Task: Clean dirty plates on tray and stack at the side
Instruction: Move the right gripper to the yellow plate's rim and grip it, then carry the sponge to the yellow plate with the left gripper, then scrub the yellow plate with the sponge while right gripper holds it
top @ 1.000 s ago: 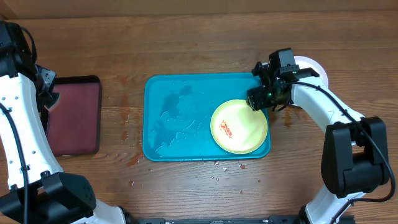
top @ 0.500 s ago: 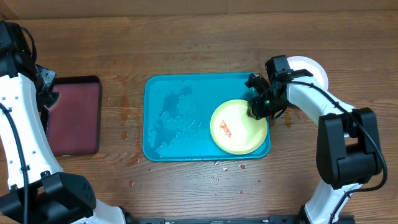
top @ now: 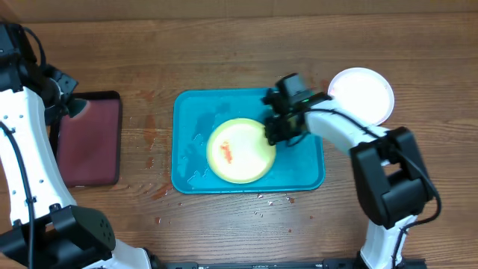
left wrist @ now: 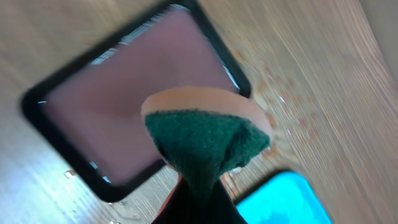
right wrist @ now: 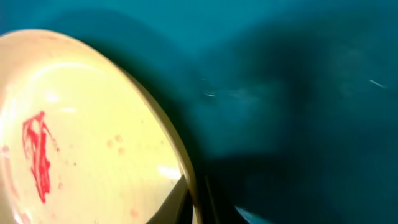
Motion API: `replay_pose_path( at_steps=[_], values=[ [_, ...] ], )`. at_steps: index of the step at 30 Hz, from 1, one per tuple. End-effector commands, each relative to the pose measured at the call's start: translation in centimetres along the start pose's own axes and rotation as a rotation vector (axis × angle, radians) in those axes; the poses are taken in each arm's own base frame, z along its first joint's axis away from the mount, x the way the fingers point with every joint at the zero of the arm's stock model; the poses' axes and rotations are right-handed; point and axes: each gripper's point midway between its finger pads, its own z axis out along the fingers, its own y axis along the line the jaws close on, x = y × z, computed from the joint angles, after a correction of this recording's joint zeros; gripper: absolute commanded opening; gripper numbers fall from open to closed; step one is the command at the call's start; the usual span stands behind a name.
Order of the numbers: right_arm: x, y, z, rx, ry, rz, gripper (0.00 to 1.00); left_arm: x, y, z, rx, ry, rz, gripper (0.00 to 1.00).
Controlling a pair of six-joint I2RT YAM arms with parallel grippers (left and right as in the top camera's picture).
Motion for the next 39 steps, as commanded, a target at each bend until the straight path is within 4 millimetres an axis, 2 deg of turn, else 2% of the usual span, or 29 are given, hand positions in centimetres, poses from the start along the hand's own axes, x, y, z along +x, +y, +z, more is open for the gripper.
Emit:
replay_pose_path(
  at_steps=[1, 2, 5, 9, 12, 15, 18, 20, 26, 27, 31, 39],
  values=[
    [-0.1, 0.9, 1.2, 0.016, 0.022, 0.093, 0.3, 2.6, -3.1, 1.7, 0.072, 0.095, 0.163, 0.04],
    [-0.5, 1.2, 0.7, 0.017, 0.028, 0.096, 0.37, 3.1, -3.6, 2.0, 0.072, 0.106, 0.191, 0.04],
    [-0.3, 0.7, -0.6, 0.035, 0.073, 0.164, 0.42, 5.3, -5.5, 3.6, 0.07, 0.158, 0.306, 0.04],
    [2.3, -0.1, -0.6, 0.066, 0.178, 0.229, 0.41, 8.3, -7.7, 5.3, 0.07, 0.215, 0.445, 0.04],
    [3.0, 0.4, 0.4, 0.064, 0.196, 0.218, 0.34, 9.9, -8.8, 5.9, 0.075, 0.242, 0.493, 0.04],
    [3.8, 0.8, 1.4, 0.067, 0.212, 0.23, 0.33, 11.7, -9.7, 6.3, 0.075, 0.27, 0.544, 0.04],
    [2.9, 1.1, 1.7, 0.059, 0.176, 0.25, 0.19, 13.6, -10.5, 6.8, 0.071, 0.3, 0.606, 0.04],
    [2.8, 1.0, 1.7, 0.059, 0.17, 0.251, 0.05, 15.5, -11.1, 7.0, 0.082, 0.348, 0.636, 0.04],
    [0.3, 1.2, 2.0, 0.04, 0.069, 0.266, 0.04, 21.3, -13.3, 7.7, 0.107, 0.447, 0.745, 0.04],
    [-0.3, 1.1, 2.0, 0.034, 0.048, 0.262, 0.04, 23.0, -13.8, 8.1, 0.104, 0.464, 0.783, 0.04],
    [-1.5, 0.5, 1.8, 0.025, 0.003, 0.251, 0.04, 26.2, -15.0, 9.6, 0.1, 0.491, 0.848, 0.04],
    [-2.7, -2.5, 1.0, 0.057, -0.041, 0.305, 0.04, 32.6, -15.0, 13.3, 0.063, 0.608, 0.95, 0.04]
  ],
)
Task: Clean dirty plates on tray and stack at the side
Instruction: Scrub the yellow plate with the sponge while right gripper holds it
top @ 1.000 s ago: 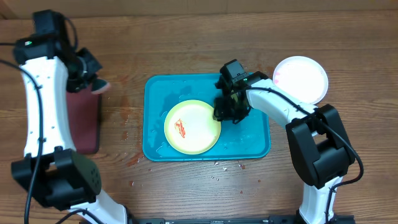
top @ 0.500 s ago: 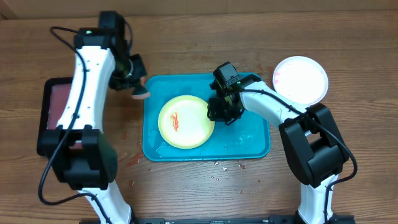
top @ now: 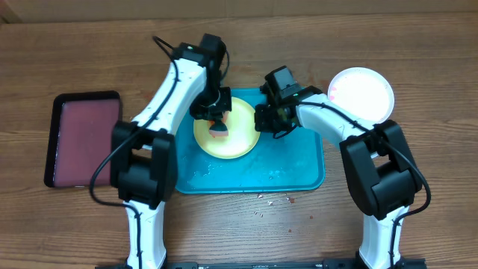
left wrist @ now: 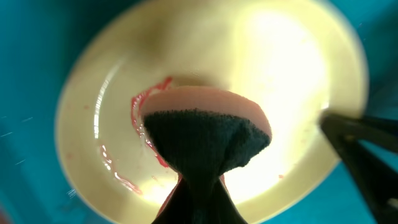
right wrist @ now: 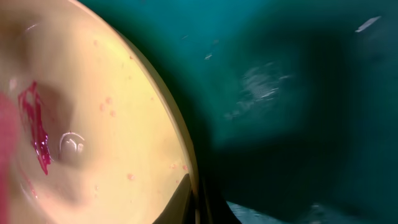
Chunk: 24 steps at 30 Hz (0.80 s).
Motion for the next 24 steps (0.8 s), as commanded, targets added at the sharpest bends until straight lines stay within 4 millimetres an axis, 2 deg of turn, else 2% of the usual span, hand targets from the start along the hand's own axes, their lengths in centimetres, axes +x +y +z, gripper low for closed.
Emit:
replay_pose_path(
  at_steps=[1, 4, 6, 8, 10, 15, 17, 21, 24],
  values=[
    [-0.2, -2.2, 0.5, 0.067, -0.01, 0.021, 0.04, 0.7, -1.7, 2.8, 0.033, 0.06, 0.055, 0.04],
    [-0.1, -2.1, 0.7, 0.097, -0.019, 0.006, 0.04, 0.2, -3.5, 5.8, 0.049, 0.059, 0.089, 0.04],
    [0.0, -2.0, 0.8, 0.097, -0.018, 0.002, 0.04, -0.2, -3.9, 6.8, 0.05, 0.05, 0.101, 0.04],
    [0.0, -1.9, 0.8, 0.1, -0.018, -0.002, 0.04, -0.7, -3.9, 7.7, 0.026, 0.032, 0.112, 0.04],
    [0.0, -2.0, 0.8, 0.109, -0.021, -0.001, 0.04, -1.4, -2.7, 8.1, -0.046, -0.003, 0.113, 0.04],
    [0.0, -2.6, 0.7, 0.142, -0.024, 0.001, 0.04, -3.1, 1.9, 7.1, -0.293, -0.086, 0.103, 0.04],
    [0.1, -2.7, 0.7, 0.143, -0.021, 0.001, 0.04, -3.8, 4.5, 6.2, -0.422, -0.117, 0.093, 0.04],
    [0.2, -2.7, 0.7, 0.144, -0.019, 0.002, 0.04, -4.7, 8.4, 3.3, -0.599, -0.156, 0.046, 0.04],
    [0.2, -2.7, 0.7, 0.144, -0.019, 0.002, 0.04, -5.4, 9.5, 1.8, -0.634, -0.181, 0.018, 0.04]
  ],
)
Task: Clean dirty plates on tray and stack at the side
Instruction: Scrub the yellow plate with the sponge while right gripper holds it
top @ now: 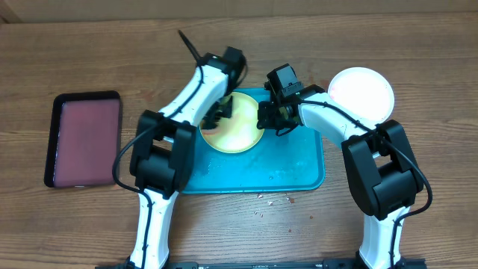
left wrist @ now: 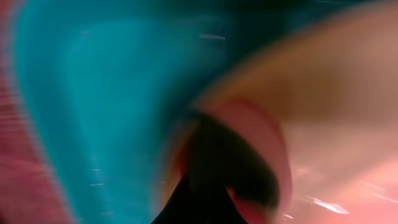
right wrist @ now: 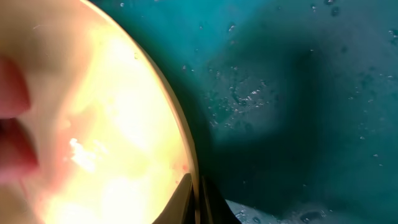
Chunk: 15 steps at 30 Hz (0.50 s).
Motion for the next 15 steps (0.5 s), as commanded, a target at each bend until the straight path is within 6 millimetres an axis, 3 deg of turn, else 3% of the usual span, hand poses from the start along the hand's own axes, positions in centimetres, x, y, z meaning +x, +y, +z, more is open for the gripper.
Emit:
replay_pose_path(
  at_steps=[1, 5, 6, 11, 15],
  values=[
    [1.0, -1.5, 0.9, 0.071, 0.025, 0.002, 0.04, -2.5, 5.8, 0.5, -0.203, -0.054, -0.078, 0.04],
    [1.0, -1.5, 0.9, 0.071, 0.024, 0.002, 0.04, -3.3, 3.4, -0.6, -0.035, -0.048, -0.093, 0.04],
    [1.0, -1.5, 0.9, 0.071, 0.024, 0.002, 0.04, -3.3, 0.8, -1.1, 0.121, -0.029, -0.086, 0.04],
    [0.9, -1.5, 0.9, 0.07, 0.022, 0.002, 0.04, -2.6, -7.9, -3.5, 0.616, 0.028, 0.006, 0.04],
    [0.9, -1.5, 0.9, 0.07, 0.021, 0.002, 0.04, -1.4, -10.0, -2.9, 0.654, 0.046, 0.048, 0.04]
  ],
)
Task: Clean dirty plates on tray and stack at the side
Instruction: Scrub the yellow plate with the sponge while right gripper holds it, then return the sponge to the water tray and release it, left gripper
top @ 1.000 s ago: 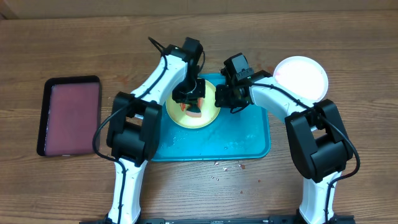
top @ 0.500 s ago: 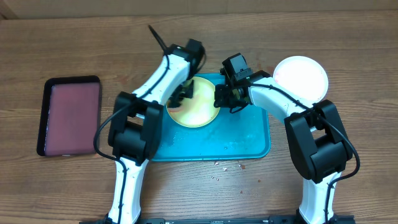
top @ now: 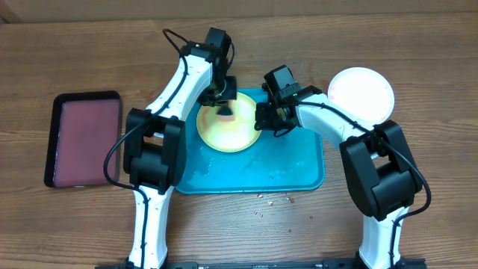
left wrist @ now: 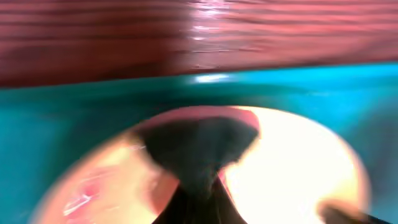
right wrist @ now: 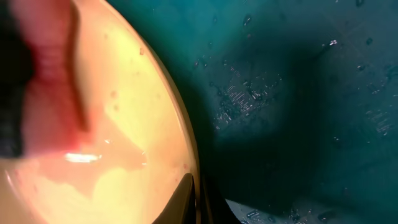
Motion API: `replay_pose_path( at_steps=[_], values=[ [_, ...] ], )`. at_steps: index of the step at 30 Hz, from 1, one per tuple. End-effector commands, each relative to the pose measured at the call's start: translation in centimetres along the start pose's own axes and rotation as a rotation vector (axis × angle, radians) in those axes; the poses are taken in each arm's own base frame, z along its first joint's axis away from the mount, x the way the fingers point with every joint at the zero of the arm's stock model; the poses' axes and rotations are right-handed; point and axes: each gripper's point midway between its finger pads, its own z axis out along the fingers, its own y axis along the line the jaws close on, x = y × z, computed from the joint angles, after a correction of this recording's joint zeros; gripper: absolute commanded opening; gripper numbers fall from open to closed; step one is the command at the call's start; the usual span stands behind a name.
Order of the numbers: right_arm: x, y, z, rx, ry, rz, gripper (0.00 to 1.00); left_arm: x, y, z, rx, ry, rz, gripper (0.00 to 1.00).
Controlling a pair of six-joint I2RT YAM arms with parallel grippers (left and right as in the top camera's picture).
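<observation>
A pale yellow plate (top: pixel 228 131) smeared with pink liquid lies in the blue tray (top: pixel 299 168). My left gripper (top: pixel 224 110) is shut on a green and pink sponge (left wrist: pixel 199 144) pressed on the plate's far part. At the plate's right rim my right gripper (top: pixel 261 123) is shut, its fingers (right wrist: pixel 186 196) pinching the edge (right wrist: pixel 180 124). A clean white plate (top: pixel 361 95) rests on the table to the right of the tray.
A black tray of reddish liquid (top: pixel 82 138) sits at the far left. Crumbs and droplets (top: pixel 272 198) dot the wood near the blue tray's front edge. Water drops wet the tray floor (right wrist: pixel 249 99).
The left gripper with the sponge shifted from the plate's left part to its far part. Pink liquid spread across the plate. The right gripper still holds the rim.
First the left gripper held the sponge over the black tray while the right gripper held the rim of the plate with a red stain. Then the sponge was on the plate at the stain. By now the stain is smeared into pink liquid.
</observation>
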Motion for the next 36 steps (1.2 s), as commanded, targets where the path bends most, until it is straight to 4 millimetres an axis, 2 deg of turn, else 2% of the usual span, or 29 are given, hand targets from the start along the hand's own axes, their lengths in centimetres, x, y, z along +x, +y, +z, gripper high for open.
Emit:
replay_pose_path(
  at_steps=[1, 4, 6, 8, 10, 13, 15, 21, 24, 28, 29, 31, 34, 36],
  values=[
    [0.7, -2.0, 0.8, 0.073, 0.02, -0.001, 0.04, 3.1, -4.1, 2.2, 0.168, 0.109, 0.073, 0.04],
    [0.8, -2.0, 0.8, 0.074, 0.022, -0.001, 0.04, 3.6, -2.4, 3.2, 0.056, 0.101, 0.079, 0.04],
    [0.9, -2.0, 0.8, 0.075, 0.026, 0.0, 0.04, 3.5, -0.3, 3.3, -0.059, 0.089, 0.067, 0.04],
    [0.9, -2.1, 0.8, 0.077, 0.029, 0.001, 0.04, 3.3, 2.5, 2.8, -0.206, 0.073, 0.038, 0.04],
    [1.0, -2.1, 0.8, 0.078, 0.031, 0.002, 0.04, 3.0, 5.9, 1.7, -0.369, 0.046, -0.038, 0.04],
    [1.1, -2.1, 0.8, 0.079, 0.034, 0.002, 0.04, 2.9, 10.4, -1.0, -0.581, -0.004, -0.215, 0.04],
    [1.1, -2.1, 0.8, 0.08, 0.034, 0.002, 0.04, 2.8, 12.2, -2.6, -0.638, -0.014, -0.29, 0.04],
    [0.9, -2.1, 0.8, 0.077, 0.029, 0.001, 0.04, 1.4, 14.5, -7.8, -0.626, -0.079, -0.486, 0.04],
    [0.4, -1.7, 0.5, 0.071, 0.018, -0.002, 0.04, 0.8, 15.0, -11.2, -0.532, -0.15, -0.598, 0.05],
    [-0.5, -0.8, -0.7, 0.064, 0.006, -0.065, 0.04, 0.3, 16.5, -15.8, -0.421, -0.236, -0.711, 0.04],
    [-0.9, -0.1, -1.3, 0.06, 0.001, -0.099, 0.04, 0.4, 17.7, -17.5, -0.391, -0.263, -0.754, 0.04],
    [-1.4, 0.4, -2.1, 0.076, -0.017, -0.111, 0.04, 1.0, 20.0, -19.6, -0.382, -0.29, -0.815, 0.05],
    [-1.8, 1.0, -2.5, 0.099, -0.046, -0.134, 0.04, 2.4, 23.4, -20.9, -0.4, -0.277, -0.902, 0.04],
    [-1.9, 1.5, -2.6, 0.108, -0.062, -0.149, 0.04, 3.6, 25.8, -21.0, -0.412, -0.247, -0.963, 0.05]
  ],
)
